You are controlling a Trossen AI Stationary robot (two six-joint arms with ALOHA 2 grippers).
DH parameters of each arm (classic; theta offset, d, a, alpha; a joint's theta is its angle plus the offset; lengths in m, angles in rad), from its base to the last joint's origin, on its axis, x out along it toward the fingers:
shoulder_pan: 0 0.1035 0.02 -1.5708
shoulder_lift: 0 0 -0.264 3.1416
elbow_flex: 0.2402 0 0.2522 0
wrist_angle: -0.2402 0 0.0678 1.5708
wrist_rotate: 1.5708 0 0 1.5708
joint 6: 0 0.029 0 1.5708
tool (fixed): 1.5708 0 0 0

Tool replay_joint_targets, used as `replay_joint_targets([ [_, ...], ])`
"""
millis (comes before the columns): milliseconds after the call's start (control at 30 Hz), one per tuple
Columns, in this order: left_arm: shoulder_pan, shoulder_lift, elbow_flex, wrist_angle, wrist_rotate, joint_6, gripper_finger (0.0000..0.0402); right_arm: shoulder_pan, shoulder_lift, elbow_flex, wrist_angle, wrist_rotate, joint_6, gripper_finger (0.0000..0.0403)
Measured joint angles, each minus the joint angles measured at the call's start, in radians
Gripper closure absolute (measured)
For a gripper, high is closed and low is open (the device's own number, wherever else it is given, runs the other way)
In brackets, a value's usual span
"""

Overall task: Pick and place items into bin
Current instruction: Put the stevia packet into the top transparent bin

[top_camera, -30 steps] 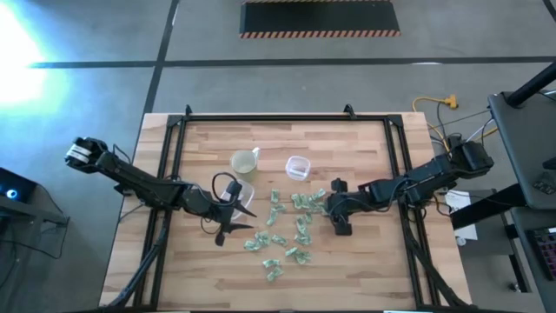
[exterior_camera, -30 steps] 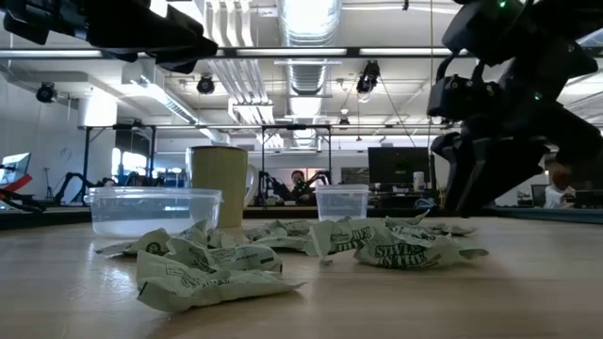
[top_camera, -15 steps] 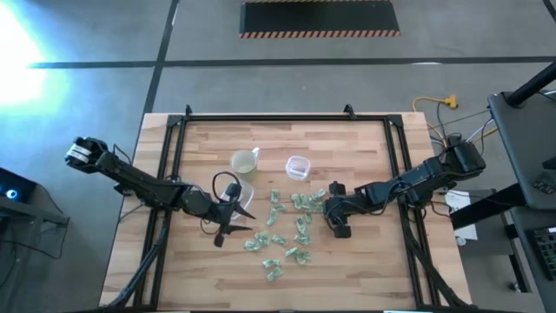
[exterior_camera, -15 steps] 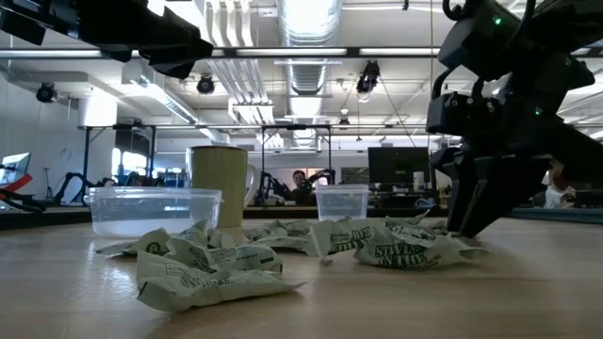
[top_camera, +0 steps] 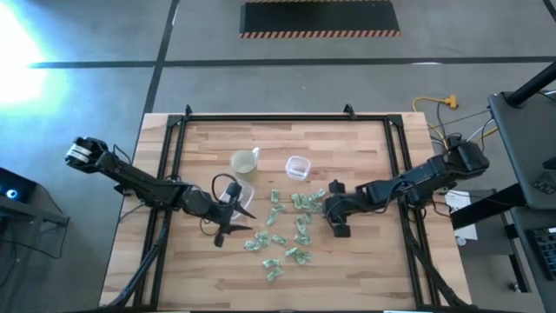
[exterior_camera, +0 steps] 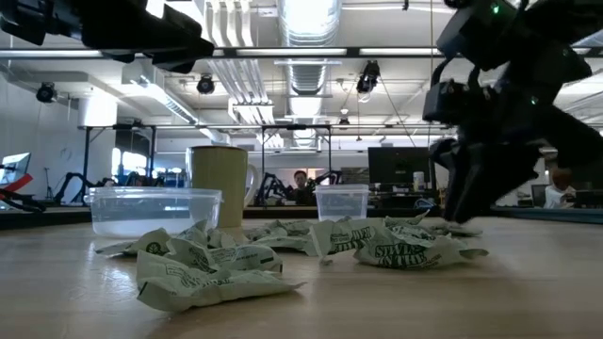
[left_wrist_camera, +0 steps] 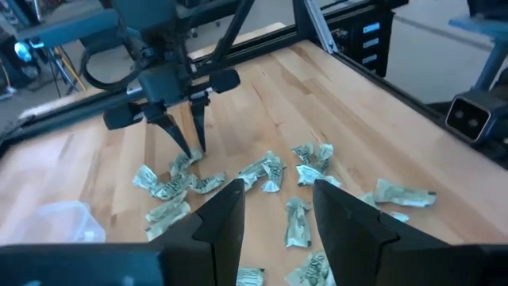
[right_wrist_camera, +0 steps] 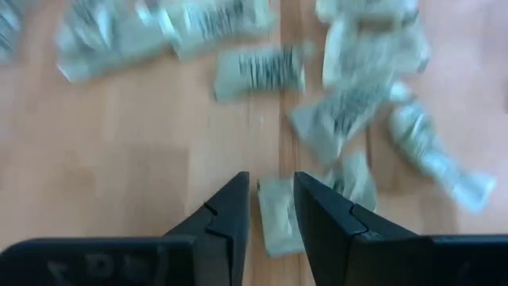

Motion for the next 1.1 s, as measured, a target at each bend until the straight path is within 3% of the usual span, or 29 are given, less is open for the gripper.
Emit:
replay_joint_targets([
  [667, 0.001, 0.000, 0.006, -0.001, 0.000, 0.036, 0.0267, -0.003, 0.027, -0.012, -0.027, 0.054, 0.010, 0.0232],
  [867, 0.001, 0.000, 0.005, -0.001, 0.000, 0.035, 0.0267, -0.002, 0.050, -0.017, -0.020, 0.060, 0.011, 0.0246],
  [1100, 0.001, 0.000, 0.002, -0.001, 0.000, 0.030, 0.0267, -0.001, 0.073, -0.016, -0.020, 0.060, 0.005, 0.0295],
])
